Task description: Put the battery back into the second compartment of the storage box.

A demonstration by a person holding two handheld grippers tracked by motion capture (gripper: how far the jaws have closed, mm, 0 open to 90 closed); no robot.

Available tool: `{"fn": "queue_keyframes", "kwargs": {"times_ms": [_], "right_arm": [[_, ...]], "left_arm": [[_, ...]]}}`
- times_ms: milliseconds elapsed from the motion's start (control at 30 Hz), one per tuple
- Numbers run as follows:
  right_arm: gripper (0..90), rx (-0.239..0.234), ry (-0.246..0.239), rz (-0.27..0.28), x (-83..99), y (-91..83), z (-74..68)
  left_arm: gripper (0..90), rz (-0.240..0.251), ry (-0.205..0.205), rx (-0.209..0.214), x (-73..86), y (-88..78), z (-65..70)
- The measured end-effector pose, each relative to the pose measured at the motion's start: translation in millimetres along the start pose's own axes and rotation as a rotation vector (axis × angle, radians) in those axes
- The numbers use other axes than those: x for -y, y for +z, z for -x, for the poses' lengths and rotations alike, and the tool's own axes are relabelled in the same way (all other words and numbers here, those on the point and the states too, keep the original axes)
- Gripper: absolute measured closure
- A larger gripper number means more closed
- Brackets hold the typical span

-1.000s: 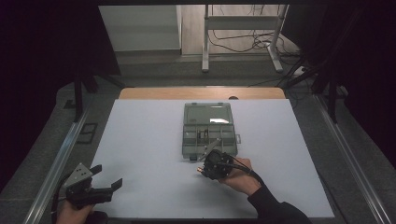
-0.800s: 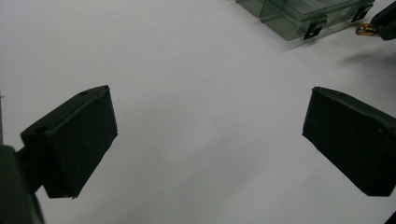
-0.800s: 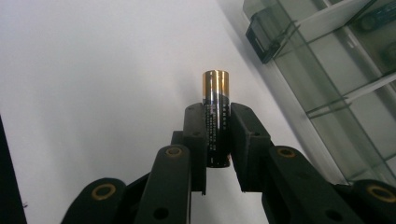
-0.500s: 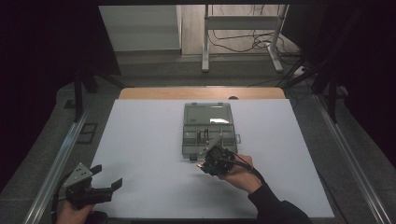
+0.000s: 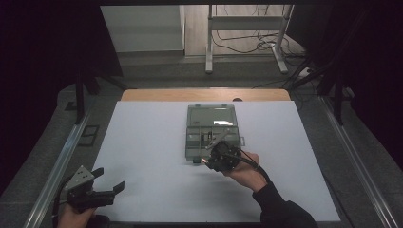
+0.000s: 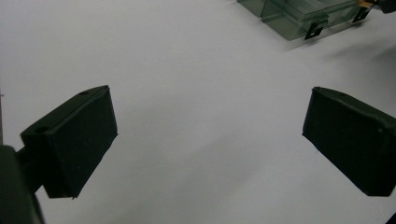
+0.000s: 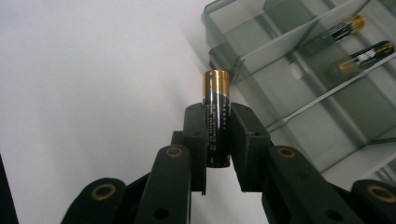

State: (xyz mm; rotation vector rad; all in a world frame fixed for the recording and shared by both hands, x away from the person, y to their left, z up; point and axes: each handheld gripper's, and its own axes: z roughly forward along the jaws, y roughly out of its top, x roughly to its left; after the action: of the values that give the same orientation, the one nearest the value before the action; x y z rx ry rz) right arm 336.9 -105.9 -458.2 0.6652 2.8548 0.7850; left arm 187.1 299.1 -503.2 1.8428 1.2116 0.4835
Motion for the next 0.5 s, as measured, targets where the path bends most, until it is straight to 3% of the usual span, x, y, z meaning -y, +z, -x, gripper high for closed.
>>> {"fn": "queue_keyframes", "kwargs": {"times_ms": [500], "right_arm": [[77.4, 0.035, 0.043, 0.017, -15.3, -6.4, 16.6]], "left_arm": [[3.4, -0.002, 0.001, 0.0, 0.0, 0.0, -0.2]]}}
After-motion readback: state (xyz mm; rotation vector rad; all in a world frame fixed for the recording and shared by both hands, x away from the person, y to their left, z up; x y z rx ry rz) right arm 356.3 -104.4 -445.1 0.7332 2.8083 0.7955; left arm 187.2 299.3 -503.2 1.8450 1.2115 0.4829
